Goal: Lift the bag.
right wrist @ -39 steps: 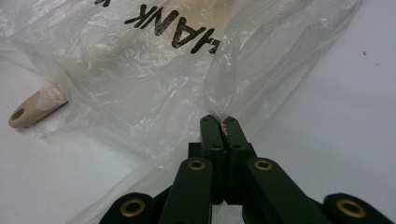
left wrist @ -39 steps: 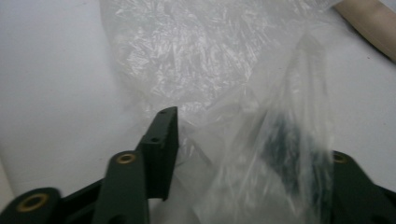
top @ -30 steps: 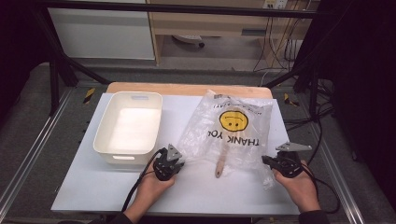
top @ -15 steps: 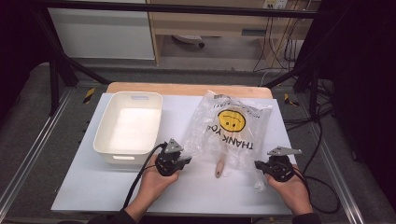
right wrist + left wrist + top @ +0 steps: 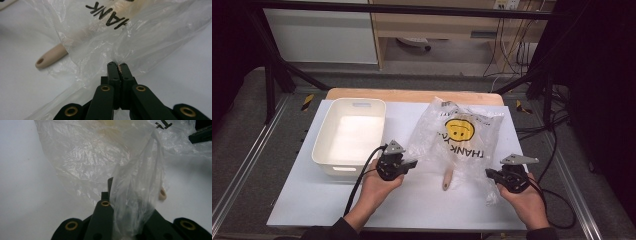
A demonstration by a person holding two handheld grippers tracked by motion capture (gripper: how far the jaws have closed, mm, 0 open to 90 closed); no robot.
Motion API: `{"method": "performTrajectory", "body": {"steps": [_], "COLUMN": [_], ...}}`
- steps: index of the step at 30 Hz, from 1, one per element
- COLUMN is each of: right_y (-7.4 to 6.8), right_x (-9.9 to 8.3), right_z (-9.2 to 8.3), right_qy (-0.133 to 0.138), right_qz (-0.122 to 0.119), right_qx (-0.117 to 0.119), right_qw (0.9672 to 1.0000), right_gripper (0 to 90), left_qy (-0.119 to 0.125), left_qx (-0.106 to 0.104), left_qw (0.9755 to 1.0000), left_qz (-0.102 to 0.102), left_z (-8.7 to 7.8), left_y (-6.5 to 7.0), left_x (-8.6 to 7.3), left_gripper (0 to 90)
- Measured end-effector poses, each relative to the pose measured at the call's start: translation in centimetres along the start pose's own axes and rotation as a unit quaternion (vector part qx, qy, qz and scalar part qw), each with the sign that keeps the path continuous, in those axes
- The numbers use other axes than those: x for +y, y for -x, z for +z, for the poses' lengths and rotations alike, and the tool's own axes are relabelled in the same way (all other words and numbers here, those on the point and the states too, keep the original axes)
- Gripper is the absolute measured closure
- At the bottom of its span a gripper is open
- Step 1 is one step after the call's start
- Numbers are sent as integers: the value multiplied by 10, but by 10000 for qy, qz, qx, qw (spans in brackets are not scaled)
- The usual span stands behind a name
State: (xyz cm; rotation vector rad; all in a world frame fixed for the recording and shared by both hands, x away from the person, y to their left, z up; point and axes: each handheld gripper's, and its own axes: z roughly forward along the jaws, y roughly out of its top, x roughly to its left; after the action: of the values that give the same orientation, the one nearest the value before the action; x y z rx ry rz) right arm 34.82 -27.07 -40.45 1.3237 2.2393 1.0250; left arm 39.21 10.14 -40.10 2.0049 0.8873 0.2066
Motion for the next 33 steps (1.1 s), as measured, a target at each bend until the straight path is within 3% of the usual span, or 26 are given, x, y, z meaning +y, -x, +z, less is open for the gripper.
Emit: {"method": "performTrajectory", "body": {"steps": [12,23,33], "right_y": [1,4,10], "right_x": [40,72,94], "right_z": [-22,-36,-49], "right_qy": [288,475,599], "right_qz": [-242,-359,-370], "right_qx": [-71,-142,-213], "right_qw": [9993,9981,9973], "right_gripper": [900,900,900], "left_qy": [183,378,548], "left_qx": [-127,-38,-47], "left_qw": [9997,9993,9982], "left_qz": [-32,-69,-240], "left_z": [-9,-26,-39], "left_y": [-2,-15,-26], "left_x": [45,81,105], "left_gripper": [898,898,899]}}
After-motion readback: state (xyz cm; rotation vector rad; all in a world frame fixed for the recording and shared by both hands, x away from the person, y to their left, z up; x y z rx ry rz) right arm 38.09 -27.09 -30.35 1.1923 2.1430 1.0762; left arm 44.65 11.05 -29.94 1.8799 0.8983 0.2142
